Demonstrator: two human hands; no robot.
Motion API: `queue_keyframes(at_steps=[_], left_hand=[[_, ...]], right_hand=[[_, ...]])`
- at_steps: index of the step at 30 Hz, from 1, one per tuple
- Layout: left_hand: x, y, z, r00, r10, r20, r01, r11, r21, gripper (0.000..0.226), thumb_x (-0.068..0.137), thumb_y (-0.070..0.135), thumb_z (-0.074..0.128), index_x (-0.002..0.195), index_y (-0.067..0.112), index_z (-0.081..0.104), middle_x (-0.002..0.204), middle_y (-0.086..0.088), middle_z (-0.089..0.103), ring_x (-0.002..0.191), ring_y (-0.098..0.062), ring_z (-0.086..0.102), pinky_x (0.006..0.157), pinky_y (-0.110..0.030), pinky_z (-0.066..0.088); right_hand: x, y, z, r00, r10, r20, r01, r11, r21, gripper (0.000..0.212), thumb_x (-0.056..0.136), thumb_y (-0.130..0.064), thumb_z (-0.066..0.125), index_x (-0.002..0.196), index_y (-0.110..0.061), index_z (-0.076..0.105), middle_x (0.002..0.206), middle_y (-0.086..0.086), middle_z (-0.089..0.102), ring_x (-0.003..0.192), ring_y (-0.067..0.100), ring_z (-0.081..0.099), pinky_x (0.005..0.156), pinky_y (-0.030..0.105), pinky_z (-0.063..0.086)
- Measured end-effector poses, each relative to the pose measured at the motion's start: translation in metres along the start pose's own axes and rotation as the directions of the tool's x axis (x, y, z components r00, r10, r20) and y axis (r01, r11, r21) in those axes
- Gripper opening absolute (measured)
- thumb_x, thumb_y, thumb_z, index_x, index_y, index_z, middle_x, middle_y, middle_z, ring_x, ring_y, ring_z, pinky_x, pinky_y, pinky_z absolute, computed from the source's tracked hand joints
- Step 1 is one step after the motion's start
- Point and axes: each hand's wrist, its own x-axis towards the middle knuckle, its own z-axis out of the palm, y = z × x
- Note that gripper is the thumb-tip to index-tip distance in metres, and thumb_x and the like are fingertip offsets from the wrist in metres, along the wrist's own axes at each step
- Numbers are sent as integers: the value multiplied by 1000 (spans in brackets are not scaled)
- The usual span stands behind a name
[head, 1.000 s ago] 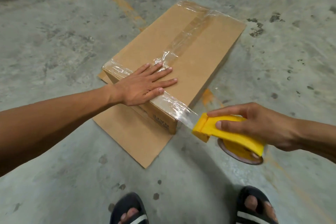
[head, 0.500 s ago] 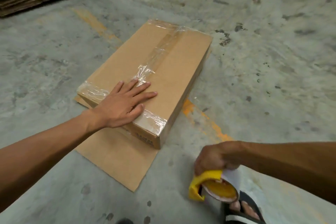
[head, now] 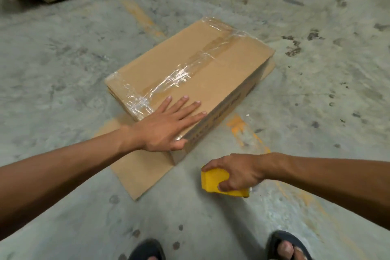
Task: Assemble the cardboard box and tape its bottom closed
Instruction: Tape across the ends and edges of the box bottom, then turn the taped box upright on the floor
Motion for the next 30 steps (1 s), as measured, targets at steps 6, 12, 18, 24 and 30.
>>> queue_keyframes(at_steps=[6, 12, 18, 24, 30], left_hand=[[-92, -62, 19, 993, -90, -77, 90, 996, -7, 59, 101, 37, 28, 156, 35, 4, 165, 6, -4, 152, -21, -8, 122, -45, 0], [-161, -89, 48, 824, -547, -145, 514, 831, -213, 65, 92, 19, 18, 156, 29, 11, 164, -4, 4, 151, -30, 3, 121, -49, 6], [-171, -85, 64, 703, -671, -235, 546, 721, -427, 68, 88, 10, 26, 155, 16, 20, 164, -10, 8, 152, -27, 2, 122, -43, -1], [-124, -76, 39, -15, -998, -59, 319, 51, -946, 50, 101, 16, 29, 151, 14, 33, 158, -3, 32, 146, -19, 28, 121, -39, 20], [-114, -111, 33, -15, -990, -142, 394, 125, -911, 51, 98, 30, 34, 148, 20, 37, 149, -5, 46, 134, -24, 45, 113, -44, 35]], right_hand=[[30, -9, 21, 983, -175, 63, 185, 877, -443, 81, 94, -17, 49, 156, -25, -3, 152, 22, 32, 135, 37, 37, 108, 37, 28], [77, -6, 49, 926, -372, 62, 321, 693, -645, 88, 95, -6, 37, 147, -44, -24, 150, 26, 31, 126, 48, 44, 100, 56, 41], [76, -30, 45, 794, -606, -46, 346, 513, -786, 83, 76, -37, 68, 149, -45, 29, 127, 18, 54, 104, 28, 67, 86, 38, 54], [78, -55, -13, 661, -631, -405, 264, 701, -662, 48, 91, -42, 39, 136, -30, 50, 77, 4, 72, 60, 32, 67, 52, 33, 49], [85, -21, -140, 409, -296, -863, -23, 942, -334, 43, 93, -31, 47, 135, -23, 51, 116, 7, 57, 107, 27, 50, 87, 42, 39]])
